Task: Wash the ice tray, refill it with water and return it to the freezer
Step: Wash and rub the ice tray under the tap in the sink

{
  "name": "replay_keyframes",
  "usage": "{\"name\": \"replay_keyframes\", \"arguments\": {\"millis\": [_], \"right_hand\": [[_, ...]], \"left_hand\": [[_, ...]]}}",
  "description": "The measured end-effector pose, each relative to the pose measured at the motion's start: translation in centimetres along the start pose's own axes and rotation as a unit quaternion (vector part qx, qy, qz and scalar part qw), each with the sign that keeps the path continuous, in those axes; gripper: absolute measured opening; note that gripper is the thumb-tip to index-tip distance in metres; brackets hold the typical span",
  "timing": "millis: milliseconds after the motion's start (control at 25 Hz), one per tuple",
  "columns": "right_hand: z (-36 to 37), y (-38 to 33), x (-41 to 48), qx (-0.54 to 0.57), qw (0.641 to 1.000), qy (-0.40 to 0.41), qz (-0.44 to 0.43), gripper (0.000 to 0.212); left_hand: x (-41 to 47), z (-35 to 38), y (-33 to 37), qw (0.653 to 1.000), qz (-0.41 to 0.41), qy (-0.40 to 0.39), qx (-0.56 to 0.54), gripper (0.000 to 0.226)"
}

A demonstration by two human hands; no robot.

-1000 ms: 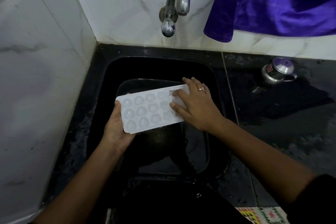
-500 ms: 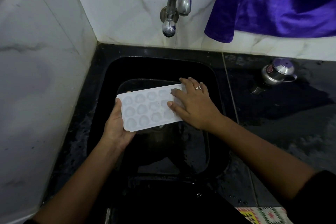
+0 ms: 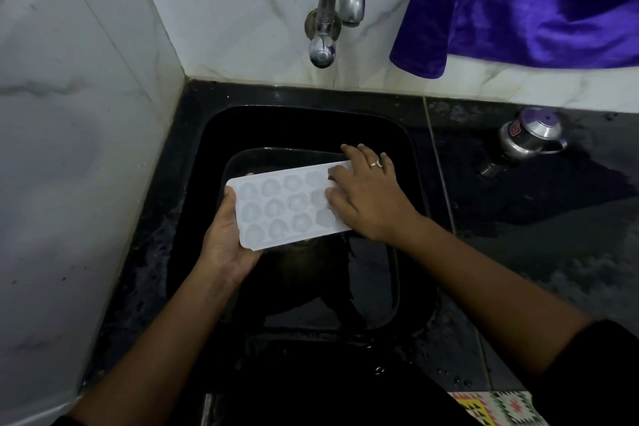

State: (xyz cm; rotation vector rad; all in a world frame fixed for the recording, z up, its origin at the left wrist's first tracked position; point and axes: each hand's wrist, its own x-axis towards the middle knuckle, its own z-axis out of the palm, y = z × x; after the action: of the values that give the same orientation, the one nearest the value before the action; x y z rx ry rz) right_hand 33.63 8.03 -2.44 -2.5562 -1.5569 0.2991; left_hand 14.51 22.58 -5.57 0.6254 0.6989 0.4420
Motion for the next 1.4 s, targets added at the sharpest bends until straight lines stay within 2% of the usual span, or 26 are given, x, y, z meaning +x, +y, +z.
{"name": "replay_keyframes", "arguments": {"millis": [80,200,360,480,600,760,840,960,1000,1160,1240,1280,1400], "right_hand": [[0.3,0.0,-0.2,-0.019,0.999,-0.013,-0.024,0.066],[-0.3,0.6,0.1,-0.012,1.0,0.004,-0.012,0.055],[0.2,0.0,0.0,-0.024,0.999,-0.017,-0.031,0.065],[-0.4,0.7,-0.1,-0.019,1.0,-0.004,-0.016,0.061],[-0.1,-0.2,0.3,0.033,0.999,-0.014,0.007,0.056],[-1.1,0.1,0.9,0.159,0.984,-0.059,0.06,0.043],[-1.6,0.7,1.0,0.098,0.993,-0.059,0.041,0.041],[-0.9,0.3,0.8,-0.084,0.996,-0.018,-0.029,0.052],[-0.6,0.2,0.6,-0.093,0.995,-0.021,-0.034,0.054],[-0.4,0.8,0.1,0.107,0.992,-0.068,0.003,0.053],[-0.9,1.2,0.3,0.145,0.987,-0.065,0.014,0.049],[-1.1,1.2,0.5,0.114,0.991,-0.065,0.011,0.05],[-1.1,0.4,0.8,-0.086,0.995,-0.039,-0.034,0.064]], "left_hand": [[0.0,0.0,0.3,1.0,0.0,0.008,-0.008,0.058],[0.0,-0.2,0.3,1.0,-0.006,0.007,-0.007,0.057],[0.1,-0.2,0.3,1.0,-0.002,0.019,-0.02,0.051],[-0.2,-0.4,0.2,1.0,0.0,0.018,-0.01,0.053],[-0.6,0.5,-0.1,1.0,-0.003,0.001,-0.007,0.062],[-0.4,-0.2,0.2,1.0,0.0,0.007,0.008,0.057],[-0.4,-0.3,0.1,1.0,0.0,0.006,0.016,0.056],[-0.5,0.0,-0.4,1.0,-0.003,0.005,0.011,0.054],[-0.3,-0.1,-0.4,1.0,-0.002,0.011,0.007,0.054],[0.1,-0.8,0.2,1.0,0.003,0.024,-0.007,0.051],[-0.2,-0.8,0.3,1.0,-0.003,0.024,-0.003,0.055],[-0.3,-0.5,0.2,1.0,-0.006,0.021,0.005,0.058],[-0.4,-0.1,-0.3,1.0,-0.007,0.014,0.015,0.058]]}}
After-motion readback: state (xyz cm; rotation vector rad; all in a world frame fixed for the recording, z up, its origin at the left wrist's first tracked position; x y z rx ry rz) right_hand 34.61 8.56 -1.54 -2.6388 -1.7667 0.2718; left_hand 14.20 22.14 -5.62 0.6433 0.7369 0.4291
